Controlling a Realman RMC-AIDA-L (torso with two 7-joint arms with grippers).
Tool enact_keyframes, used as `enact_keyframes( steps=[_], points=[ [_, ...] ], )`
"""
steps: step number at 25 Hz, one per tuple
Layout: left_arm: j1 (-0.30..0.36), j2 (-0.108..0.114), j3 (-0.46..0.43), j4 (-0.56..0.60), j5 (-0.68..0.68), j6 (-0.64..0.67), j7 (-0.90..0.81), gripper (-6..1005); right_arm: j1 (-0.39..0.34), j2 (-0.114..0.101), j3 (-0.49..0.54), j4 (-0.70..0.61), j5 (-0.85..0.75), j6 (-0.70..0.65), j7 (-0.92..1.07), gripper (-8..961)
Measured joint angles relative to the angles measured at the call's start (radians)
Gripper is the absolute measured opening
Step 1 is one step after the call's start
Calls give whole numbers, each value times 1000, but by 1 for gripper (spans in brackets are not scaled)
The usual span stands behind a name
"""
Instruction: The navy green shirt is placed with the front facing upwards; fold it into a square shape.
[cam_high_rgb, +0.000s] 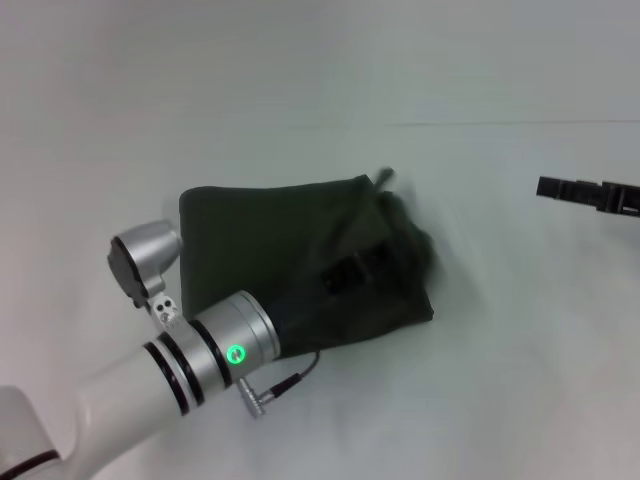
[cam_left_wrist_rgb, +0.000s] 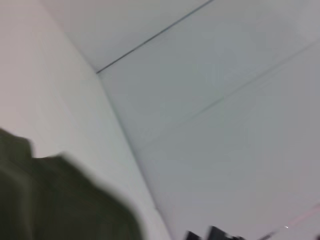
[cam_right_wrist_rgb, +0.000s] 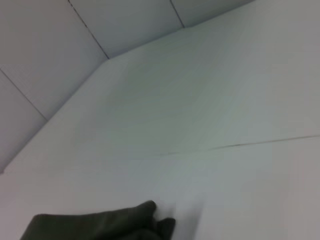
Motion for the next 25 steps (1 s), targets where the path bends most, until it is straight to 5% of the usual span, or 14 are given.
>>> enact_keyframes(
  steps=[9,16,21,25],
  points=[
    [19,2,4,16,75,220,35,438,13,0,-7,2,-53,-2,36,856],
    [113,8,47,265,104,335,-19,729,70,-5,-73,41,-55,9,205,856],
    [174,12,84,453,104,343,-33,851,149,-10,-94,154,-55,32,277,857],
    [233,16,113,609,110,336,-27,848,190,5,-104,206,-56,64,327,857]
  ],
)
